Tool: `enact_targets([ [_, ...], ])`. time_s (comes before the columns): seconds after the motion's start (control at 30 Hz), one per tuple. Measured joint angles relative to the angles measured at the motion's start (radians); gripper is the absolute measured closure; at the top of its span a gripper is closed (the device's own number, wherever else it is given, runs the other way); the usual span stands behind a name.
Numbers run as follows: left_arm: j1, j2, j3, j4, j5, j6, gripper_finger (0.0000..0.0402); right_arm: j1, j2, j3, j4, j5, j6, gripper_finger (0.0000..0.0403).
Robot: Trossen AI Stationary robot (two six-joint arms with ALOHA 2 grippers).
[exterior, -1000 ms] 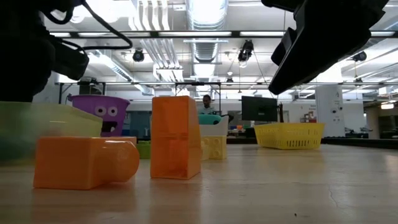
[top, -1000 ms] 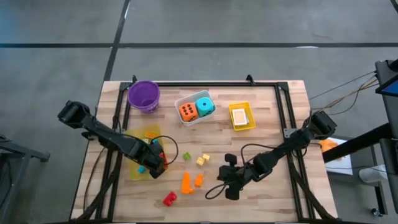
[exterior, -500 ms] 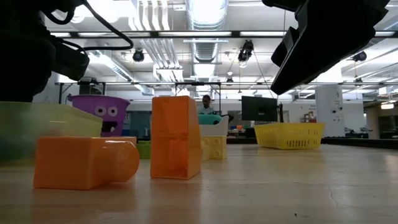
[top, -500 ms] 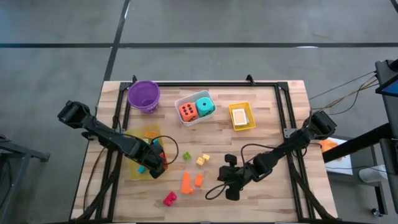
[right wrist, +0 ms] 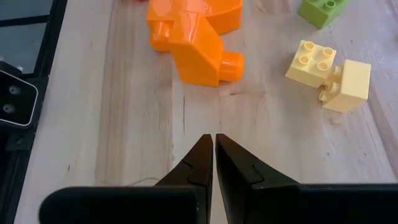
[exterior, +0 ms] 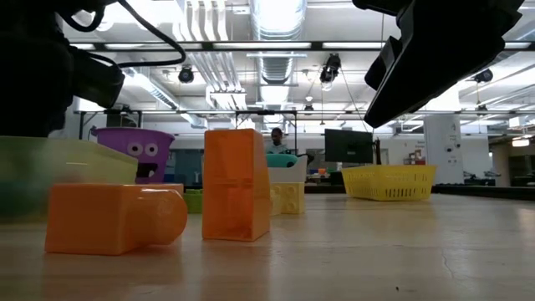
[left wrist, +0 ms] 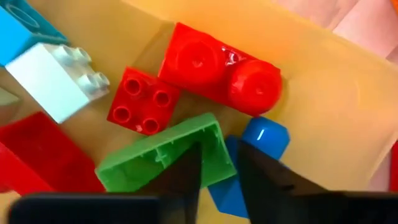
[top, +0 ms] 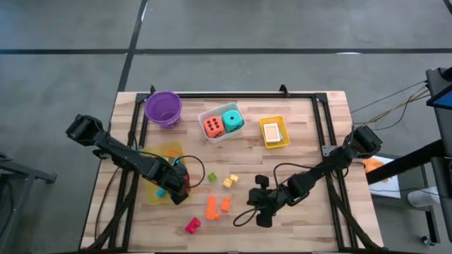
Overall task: Pick & Place Toys
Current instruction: Put the dark green game piece into the light yellow bin, then put the green game piece into the light yellow bin
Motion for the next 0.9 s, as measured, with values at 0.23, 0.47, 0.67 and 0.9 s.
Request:
enact_targets([
  [0.23,0.002,0.0,0.0,-0.002,0.029,0.047,0.0205,-0.002,0.0,0.0,-0.001,0.0,-0.015,0.0384],
  [0.47,0.006,0.0,0.045,-0.069,0.04,0.114,0.015,-0.002,0.0,0.0,0.0,0.0,-0.018,0.0384],
  [0.67,0.02,-0.002,0.144,-0.206,0.031,0.116,0.0145,-0.002,0.0,0.0,0.001,0.0,-0.014,0.0384],
  [0.9,0.028,-0.002,0.261,-0.22,-0.074,0.228,0.0144,-0.002,0.0,0.0,0.001,-0.012,-0.014,0.0384],
])
